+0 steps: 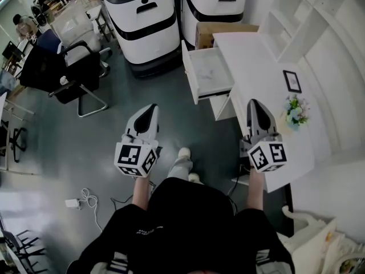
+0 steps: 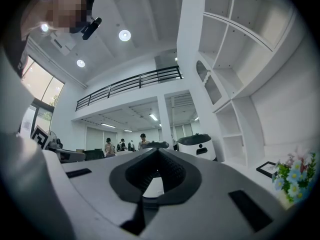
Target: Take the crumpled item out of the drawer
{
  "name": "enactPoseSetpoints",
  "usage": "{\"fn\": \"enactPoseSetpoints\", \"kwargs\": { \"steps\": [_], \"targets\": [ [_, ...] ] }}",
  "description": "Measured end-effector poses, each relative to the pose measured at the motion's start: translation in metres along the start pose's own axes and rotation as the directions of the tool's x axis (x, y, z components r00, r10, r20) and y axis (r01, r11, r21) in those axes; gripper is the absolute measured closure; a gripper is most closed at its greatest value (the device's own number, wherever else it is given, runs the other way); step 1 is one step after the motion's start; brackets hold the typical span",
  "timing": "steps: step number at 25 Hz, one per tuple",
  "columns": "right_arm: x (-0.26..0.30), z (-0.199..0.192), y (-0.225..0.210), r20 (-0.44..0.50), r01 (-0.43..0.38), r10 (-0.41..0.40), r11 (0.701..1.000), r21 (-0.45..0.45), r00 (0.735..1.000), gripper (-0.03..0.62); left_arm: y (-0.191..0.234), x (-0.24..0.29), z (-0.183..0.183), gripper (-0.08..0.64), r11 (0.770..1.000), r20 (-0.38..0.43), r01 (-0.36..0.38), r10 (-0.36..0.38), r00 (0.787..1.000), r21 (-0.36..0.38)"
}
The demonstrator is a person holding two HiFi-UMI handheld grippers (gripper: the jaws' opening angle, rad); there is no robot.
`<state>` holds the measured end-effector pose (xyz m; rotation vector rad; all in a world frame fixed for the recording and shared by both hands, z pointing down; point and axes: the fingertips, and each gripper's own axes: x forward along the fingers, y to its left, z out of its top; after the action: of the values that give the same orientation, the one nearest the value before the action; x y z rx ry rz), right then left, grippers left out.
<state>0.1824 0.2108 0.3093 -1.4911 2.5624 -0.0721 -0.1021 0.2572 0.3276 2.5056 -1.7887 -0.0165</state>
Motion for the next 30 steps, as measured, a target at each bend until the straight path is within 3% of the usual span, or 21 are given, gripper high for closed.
{"fn": "enactPoseSetpoints", "kwargs": {
  "steps": [9,18,30],
  "targets": [
    [0.067,-0.017,-0.029,-0.028,0.009,-0.010,1.000,-0.028,1.000,0.600,0.035,0.074,-0.003,0.563,1.000,-0.006,0.020,-0.020,1.000,-0.010],
    [0.137,-0.041,-0.046,-0.079,0.029,-0.028,1.000,0.012,0.997,0.600,0.068,0.146,-0.013,0.563,0.996,-0.042,0.077,-0.079,0.996,-0.036],
    [0.187,-0.088,-0.072,-0.162,0.102,-0.092,0.994,0.051,0.982,0.600,0.080,0.211,-0.052,0.563,0.983,-0.125,0.170,-0.178,0.976,-0.069]
  ]
}}
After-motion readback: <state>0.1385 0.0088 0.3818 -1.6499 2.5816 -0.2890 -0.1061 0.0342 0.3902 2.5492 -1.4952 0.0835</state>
